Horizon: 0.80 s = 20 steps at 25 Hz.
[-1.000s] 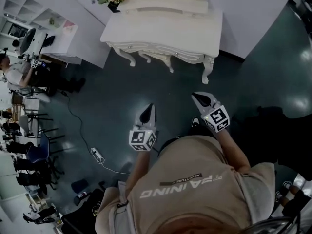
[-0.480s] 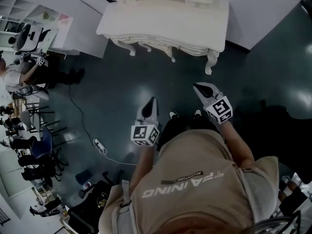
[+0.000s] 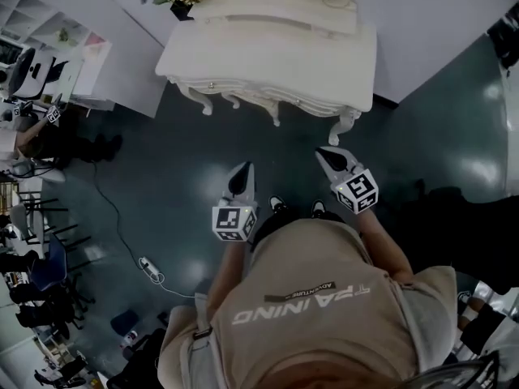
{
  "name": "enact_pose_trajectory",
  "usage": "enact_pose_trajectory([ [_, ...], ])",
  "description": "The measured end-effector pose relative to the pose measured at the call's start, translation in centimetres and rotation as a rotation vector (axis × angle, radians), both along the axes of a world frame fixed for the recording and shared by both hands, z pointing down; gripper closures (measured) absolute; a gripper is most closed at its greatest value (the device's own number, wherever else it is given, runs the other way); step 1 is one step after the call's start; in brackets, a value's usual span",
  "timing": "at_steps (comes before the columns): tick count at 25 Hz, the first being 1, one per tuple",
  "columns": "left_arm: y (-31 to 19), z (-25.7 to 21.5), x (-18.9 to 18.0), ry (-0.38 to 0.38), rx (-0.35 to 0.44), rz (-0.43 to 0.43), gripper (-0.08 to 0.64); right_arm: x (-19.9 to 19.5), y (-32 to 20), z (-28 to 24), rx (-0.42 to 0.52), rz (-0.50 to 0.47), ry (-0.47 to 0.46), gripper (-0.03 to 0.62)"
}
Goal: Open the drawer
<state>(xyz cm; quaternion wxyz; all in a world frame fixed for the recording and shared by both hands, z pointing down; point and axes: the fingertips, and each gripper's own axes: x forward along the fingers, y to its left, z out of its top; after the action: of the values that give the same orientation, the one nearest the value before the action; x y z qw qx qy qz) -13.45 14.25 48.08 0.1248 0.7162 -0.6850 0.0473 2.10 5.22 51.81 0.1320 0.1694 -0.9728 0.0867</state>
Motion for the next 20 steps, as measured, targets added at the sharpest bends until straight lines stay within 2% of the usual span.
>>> enact_pose_trajectory([
  [4,-2.1,0.5,-3.5,0.021,0.011,0.064,0.561,-4.3,-1.6,-1.1,0.026,0.054,-0.008,0.589],
  [8,-3.2,0.5,-4.6,0.038,0.016,0.142,0.561,-5.4,-2.2,-1.3,0.015,0.128,0.001,0.589],
  [12,-4.7,1.1,-6.4,0.023,0.019,0.203,0.561,-6.3,-3.3,-0.9,0.01,0.184,0.009,0.589],
  [20,-7.0,3.3,-8.8,0.064,-0.023,0.166,0.561,-6.3,-5.3,0.6,-0.013,0.208,0.042,0.589],
])
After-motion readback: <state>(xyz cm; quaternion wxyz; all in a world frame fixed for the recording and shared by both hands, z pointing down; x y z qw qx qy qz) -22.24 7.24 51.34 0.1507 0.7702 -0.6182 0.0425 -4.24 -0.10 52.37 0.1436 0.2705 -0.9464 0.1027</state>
